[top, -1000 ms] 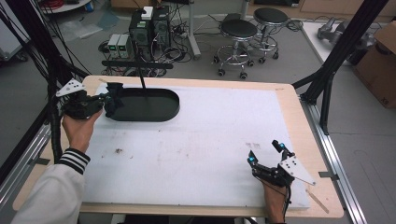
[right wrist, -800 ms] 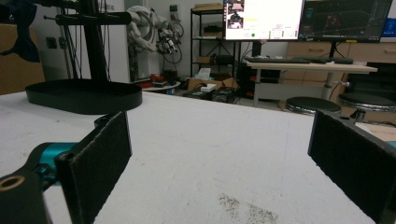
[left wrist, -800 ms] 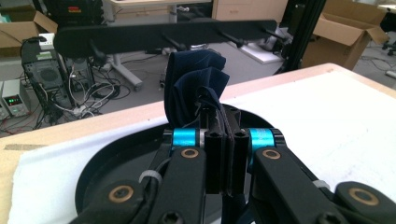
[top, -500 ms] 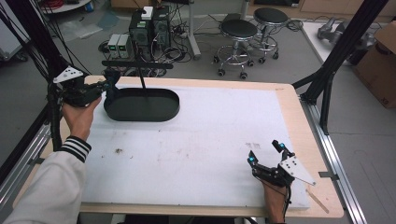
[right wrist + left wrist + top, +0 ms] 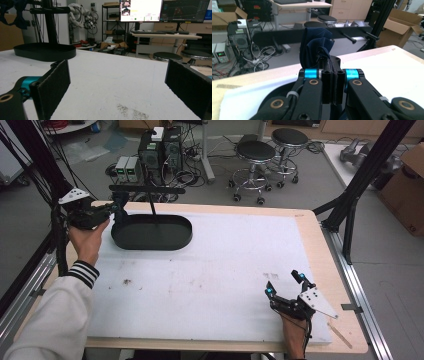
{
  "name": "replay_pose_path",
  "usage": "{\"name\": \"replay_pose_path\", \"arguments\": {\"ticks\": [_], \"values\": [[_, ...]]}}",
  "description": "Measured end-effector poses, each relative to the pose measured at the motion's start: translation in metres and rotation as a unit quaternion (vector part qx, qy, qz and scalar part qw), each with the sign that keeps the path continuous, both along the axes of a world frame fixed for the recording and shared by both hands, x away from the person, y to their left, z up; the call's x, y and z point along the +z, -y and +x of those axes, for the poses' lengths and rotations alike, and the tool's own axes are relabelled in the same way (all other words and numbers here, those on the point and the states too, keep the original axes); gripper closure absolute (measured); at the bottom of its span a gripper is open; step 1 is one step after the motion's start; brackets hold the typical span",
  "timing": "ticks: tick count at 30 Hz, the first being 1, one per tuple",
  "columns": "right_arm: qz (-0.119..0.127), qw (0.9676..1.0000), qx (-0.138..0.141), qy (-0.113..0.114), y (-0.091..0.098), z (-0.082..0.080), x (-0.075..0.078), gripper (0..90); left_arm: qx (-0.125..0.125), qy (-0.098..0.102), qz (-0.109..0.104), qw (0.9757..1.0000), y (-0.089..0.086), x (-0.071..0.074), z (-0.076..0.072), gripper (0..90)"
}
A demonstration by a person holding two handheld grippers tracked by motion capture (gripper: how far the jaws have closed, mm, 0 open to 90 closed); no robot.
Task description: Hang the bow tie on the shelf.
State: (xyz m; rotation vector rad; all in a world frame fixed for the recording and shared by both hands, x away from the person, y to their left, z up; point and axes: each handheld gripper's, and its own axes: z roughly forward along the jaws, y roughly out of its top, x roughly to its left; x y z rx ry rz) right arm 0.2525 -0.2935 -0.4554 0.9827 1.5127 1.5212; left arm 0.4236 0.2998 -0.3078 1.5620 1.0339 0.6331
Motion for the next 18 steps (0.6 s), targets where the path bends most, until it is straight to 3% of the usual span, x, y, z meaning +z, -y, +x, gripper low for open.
{"name": "replay_pose_path", "arguments": {"ticks": [4,9,14,18], "values": [[-0.001,1.0000,0.000,0.001,0.000,0.000,0.000,5.1,0.000,0.001,0.007,1.0000,0.002,0.009,0.006,88.4],[0.000,1.0000,-0.001,0.000,0.000,0.000,0.000,5.1,0.007,0.005,0.002,1.0000,0.003,0.014,0.016,88.4],[0.000,1.0000,-0.003,0.000,0.000,0.000,0.000,5.1,0.011,0.001,0.021,0.9997,0.007,0.018,0.028,88.4],[0.000,1.0000,-0.004,0.000,0.000,0.000,0.000,5.1,0.013,0.001,0.019,0.9997,0.011,0.022,0.037,88.4]]}}
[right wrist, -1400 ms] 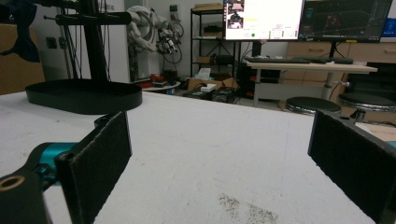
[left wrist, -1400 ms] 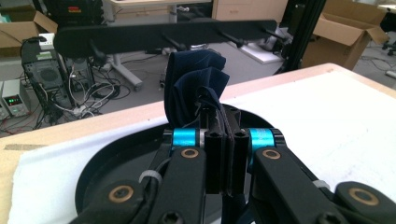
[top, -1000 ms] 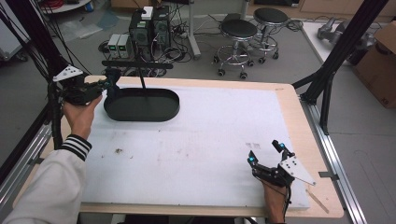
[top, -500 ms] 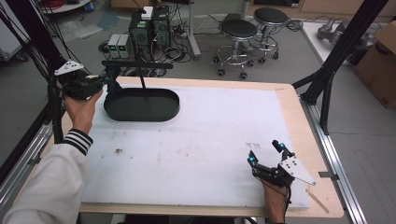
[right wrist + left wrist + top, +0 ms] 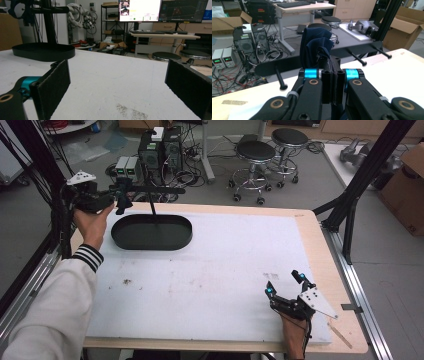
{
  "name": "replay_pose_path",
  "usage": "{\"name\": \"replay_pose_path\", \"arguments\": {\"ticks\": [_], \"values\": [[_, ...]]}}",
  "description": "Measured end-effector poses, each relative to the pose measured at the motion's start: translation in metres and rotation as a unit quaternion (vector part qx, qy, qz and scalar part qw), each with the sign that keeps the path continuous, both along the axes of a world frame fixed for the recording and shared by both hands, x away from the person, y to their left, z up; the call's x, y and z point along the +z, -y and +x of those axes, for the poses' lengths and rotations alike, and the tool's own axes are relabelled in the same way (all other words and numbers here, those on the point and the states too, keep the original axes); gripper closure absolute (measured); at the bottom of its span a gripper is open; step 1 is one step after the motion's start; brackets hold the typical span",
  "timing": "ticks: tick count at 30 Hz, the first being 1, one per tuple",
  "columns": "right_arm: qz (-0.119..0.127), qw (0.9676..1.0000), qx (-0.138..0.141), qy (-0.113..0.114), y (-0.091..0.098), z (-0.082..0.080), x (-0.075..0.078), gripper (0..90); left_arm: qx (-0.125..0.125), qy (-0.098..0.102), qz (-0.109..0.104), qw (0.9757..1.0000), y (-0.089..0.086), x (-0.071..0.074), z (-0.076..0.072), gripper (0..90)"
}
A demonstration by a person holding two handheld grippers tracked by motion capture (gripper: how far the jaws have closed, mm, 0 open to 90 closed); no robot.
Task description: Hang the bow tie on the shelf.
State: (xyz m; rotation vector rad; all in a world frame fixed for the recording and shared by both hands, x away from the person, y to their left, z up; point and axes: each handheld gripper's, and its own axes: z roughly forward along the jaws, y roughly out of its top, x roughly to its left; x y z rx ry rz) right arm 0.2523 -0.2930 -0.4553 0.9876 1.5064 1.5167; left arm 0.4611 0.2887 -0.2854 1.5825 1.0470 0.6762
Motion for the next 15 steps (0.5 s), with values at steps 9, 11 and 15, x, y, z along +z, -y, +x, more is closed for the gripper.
{"name": "replay_pose_path", "arguments": {"ticks": [9,11,15], "values": [[-0.002,1.0000,-0.001,0.003,0.001,0.000,0.000,5.1,0.005,-0.001,-0.003,1.0000,0.009,0.001,0.014,88.4],[-0.002,1.0000,-0.001,0.003,0.001,0.000,0.000,5.1,0.005,-0.003,-0.005,1.0000,0.011,-0.001,0.016,88.4],[-0.001,1.0000,0.000,0.002,0.001,0.000,0.000,5.1,0.000,-0.006,-0.011,0.9999,0.015,-0.004,0.019,88.4]]}}
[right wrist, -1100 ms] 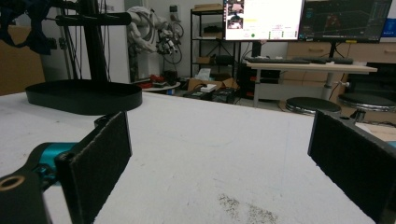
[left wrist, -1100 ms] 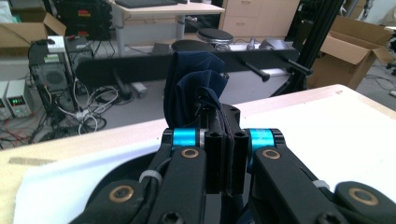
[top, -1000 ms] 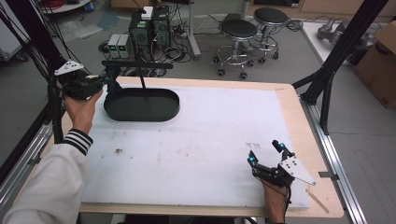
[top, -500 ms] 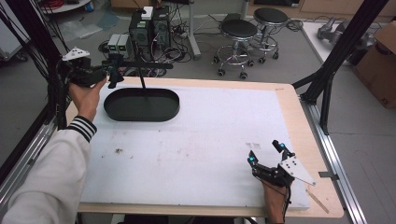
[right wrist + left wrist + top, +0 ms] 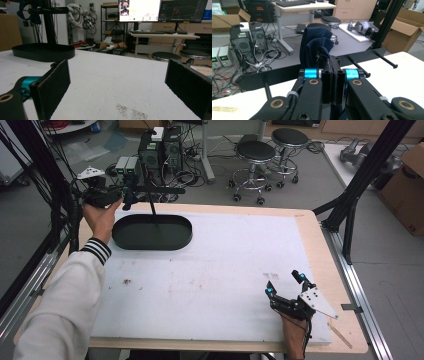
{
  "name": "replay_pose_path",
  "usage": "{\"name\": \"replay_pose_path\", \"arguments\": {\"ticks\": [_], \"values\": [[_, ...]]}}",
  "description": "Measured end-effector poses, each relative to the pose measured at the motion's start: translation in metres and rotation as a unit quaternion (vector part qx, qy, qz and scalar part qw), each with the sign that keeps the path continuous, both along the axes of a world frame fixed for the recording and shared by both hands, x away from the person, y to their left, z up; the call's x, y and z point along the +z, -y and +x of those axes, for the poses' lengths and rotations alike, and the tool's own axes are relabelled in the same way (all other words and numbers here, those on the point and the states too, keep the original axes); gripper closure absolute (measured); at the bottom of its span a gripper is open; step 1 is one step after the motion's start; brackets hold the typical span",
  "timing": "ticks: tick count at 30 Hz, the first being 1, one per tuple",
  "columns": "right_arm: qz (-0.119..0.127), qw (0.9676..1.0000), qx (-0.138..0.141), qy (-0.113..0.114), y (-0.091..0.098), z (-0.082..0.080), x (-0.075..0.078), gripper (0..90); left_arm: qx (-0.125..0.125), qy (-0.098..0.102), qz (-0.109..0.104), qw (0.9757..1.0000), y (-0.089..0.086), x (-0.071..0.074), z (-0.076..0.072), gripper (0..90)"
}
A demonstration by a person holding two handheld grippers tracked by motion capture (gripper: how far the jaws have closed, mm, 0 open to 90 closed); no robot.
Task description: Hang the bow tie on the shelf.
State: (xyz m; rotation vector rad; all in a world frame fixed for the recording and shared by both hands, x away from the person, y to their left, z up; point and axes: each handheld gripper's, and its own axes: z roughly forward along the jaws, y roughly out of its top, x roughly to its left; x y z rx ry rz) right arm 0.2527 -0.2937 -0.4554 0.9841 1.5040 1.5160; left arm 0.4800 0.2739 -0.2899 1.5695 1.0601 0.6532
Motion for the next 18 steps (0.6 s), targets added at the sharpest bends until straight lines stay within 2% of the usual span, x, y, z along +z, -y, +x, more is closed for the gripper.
{"name": "replay_pose_path", "arguments": {"ticks": [8,13,18], "values": [[-0.001,1.0000,0.000,0.001,0.000,0.000,0.000,5.1,-0.008,-0.003,-0.011,0.9999,0.011,-0.004,0.004,88.4],[-0.001,1.0000,0.000,0.000,0.000,0.000,0.000,5.1,-0.017,-0.002,-0.004,0.9998,0.019,-0.003,0.004,88.4],[-0.001,1.0000,0.000,0.001,0.000,0.000,0.000,5.1,-0.018,-0.009,-0.007,0.9998,0.025,-0.007,0.007,88.4]]}}
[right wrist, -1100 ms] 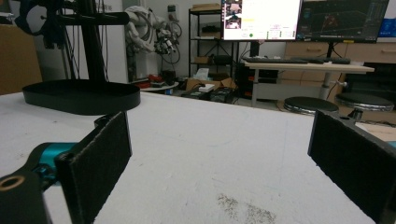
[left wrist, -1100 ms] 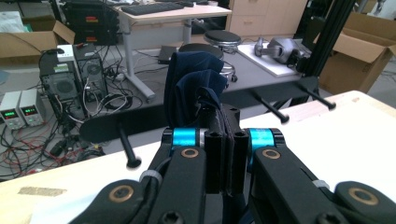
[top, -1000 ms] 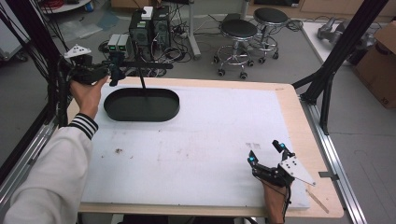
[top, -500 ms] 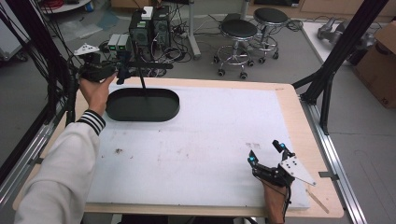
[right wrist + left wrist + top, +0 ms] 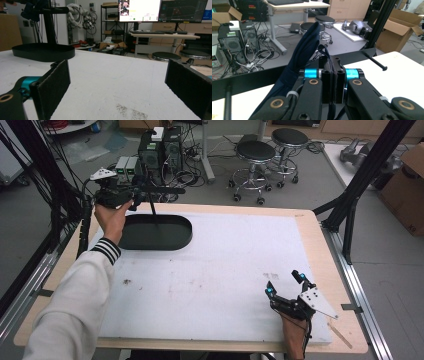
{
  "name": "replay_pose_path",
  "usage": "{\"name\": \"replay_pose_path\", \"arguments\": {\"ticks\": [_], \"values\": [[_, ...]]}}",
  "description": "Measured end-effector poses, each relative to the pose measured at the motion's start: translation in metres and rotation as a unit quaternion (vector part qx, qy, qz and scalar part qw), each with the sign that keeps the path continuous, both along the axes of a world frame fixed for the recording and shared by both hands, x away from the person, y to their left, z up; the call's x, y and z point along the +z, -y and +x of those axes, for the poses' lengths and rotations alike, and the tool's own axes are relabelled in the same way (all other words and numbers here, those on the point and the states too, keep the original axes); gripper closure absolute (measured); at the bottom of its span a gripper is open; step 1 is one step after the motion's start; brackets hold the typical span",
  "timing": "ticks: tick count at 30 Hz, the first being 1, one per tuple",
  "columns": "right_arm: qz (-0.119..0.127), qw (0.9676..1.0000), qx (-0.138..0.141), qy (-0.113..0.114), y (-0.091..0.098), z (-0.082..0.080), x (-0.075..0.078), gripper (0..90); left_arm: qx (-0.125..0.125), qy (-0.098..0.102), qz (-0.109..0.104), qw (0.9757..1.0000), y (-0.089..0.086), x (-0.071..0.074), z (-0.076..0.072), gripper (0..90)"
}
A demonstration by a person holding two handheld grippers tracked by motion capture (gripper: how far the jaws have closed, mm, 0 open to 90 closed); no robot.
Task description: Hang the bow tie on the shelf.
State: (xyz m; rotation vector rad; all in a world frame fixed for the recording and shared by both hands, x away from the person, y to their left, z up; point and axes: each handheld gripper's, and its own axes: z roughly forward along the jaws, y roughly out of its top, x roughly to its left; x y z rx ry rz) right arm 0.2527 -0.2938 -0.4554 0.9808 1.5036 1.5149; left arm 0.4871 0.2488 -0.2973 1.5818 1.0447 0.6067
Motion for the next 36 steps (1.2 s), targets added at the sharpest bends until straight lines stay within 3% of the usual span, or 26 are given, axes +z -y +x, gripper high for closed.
{"name": "replay_pose_path", "arguments": {"ticks": [20,28,32,36], "values": [[0.002,1.0000,0.000,-0.001,0.000,0.000,0.000,5.1,-0.008,-0.022,0.034,0.9992,0.013,-0.019,0.003,88.3],[0.001,1.0000,0.000,-0.001,0.000,0.000,0.000,5.1,-0.016,-0.019,0.051,0.9984,0.018,-0.018,0.000,88.3],[0.000,1.0000,0.000,-0.001,0.000,0.000,0.000,5.1,-0.015,-0.015,0.041,0.9989,0.020,-0.020,-0.002,88.3],[0.001,1.0000,0.000,-0.001,0.000,0.000,0.000,5.1,-0.013,-0.019,0.045,0.9987,0.018,-0.023,-0.003,88.3]]}}
